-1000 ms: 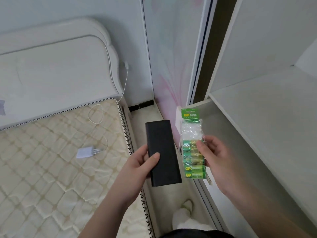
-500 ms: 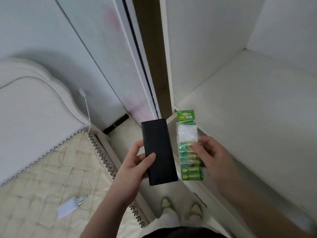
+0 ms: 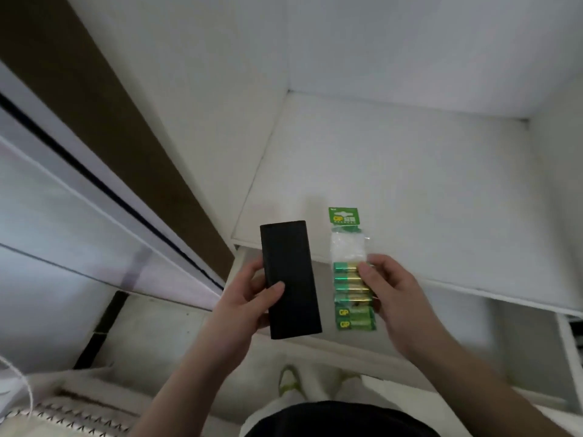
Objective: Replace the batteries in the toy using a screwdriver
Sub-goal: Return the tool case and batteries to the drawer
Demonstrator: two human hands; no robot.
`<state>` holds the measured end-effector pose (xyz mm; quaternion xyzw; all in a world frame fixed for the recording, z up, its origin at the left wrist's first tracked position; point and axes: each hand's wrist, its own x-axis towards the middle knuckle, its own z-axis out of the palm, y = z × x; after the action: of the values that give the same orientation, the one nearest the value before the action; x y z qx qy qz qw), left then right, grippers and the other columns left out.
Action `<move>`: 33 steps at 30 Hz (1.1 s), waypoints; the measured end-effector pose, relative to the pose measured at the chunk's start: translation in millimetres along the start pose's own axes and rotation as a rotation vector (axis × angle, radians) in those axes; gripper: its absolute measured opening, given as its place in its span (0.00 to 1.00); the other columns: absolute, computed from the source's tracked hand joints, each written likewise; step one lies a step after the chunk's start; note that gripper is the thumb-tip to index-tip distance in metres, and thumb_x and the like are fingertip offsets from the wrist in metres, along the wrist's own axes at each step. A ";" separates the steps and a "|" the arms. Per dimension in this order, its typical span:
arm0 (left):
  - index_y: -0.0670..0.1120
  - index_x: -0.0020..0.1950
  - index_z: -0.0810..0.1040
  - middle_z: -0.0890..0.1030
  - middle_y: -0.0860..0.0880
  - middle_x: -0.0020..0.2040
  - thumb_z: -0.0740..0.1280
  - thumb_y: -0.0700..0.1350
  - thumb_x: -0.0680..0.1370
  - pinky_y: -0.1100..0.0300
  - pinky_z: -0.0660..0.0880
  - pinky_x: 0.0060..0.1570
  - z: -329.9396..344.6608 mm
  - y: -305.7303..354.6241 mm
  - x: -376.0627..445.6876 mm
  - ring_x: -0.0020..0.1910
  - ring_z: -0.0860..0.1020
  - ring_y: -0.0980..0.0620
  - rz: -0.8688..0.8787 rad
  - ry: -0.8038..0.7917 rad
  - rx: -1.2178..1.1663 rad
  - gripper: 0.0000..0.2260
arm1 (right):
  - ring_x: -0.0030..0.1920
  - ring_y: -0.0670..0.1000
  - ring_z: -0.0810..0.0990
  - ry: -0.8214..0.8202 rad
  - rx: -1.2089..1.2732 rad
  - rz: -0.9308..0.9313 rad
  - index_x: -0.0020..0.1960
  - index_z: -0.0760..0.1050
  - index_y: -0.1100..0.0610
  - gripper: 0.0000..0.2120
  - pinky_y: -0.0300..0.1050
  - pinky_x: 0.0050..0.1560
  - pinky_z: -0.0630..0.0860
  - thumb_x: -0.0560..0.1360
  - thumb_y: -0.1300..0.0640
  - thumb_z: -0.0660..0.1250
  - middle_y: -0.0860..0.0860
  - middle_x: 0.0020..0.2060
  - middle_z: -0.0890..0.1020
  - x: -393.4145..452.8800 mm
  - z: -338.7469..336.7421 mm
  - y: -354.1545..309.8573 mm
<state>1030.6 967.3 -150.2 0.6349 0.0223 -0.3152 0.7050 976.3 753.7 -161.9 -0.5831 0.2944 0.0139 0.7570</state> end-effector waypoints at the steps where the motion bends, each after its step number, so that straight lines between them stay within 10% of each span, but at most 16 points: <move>1: 0.52 0.65 0.72 0.83 0.48 0.55 0.64 0.40 0.78 0.51 0.80 0.49 -0.6 0.8 5.4 0.55 0.82 0.47 -0.001 -0.031 0.031 0.16 | 0.38 0.48 0.80 0.034 0.002 -0.005 0.55 0.75 0.59 0.07 0.44 0.42 0.77 0.78 0.58 0.64 0.51 0.37 0.81 -3.1 -2.3 1.9; 27: 0.48 0.63 0.74 0.83 0.49 0.54 0.64 0.40 0.80 0.60 0.79 0.44 76.6 -70.1 41.1 0.51 0.82 0.52 -0.374 -0.145 0.334 0.12 | 0.34 0.49 0.83 0.208 0.049 0.381 0.52 0.77 0.62 0.08 0.41 0.31 0.78 0.78 0.58 0.66 0.55 0.39 0.83 -33.8 -114.6 66.3; 33: 0.44 0.60 0.76 0.82 0.44 0.53 0.65 0.41 0.80 0.57 0.80 0.44 84.5 -77.5 77.9 0.51 0.81 0.48 -0.485 -0.131 0.375 0.09 | 0.41 0.53 0.83 0.148 -0.002 0.456 0.54 0.77 0.64 0.11 0.47 0.45 0.80 0.78 0.57 0.66 0.59 0.46 0.84 6.8 -140.2 67.9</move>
<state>1025.1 858.5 -235.8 0.7083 0.0693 -0.5131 0.4799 897.0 648.3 -245.0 -0.5016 0.4733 0.1421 0.7100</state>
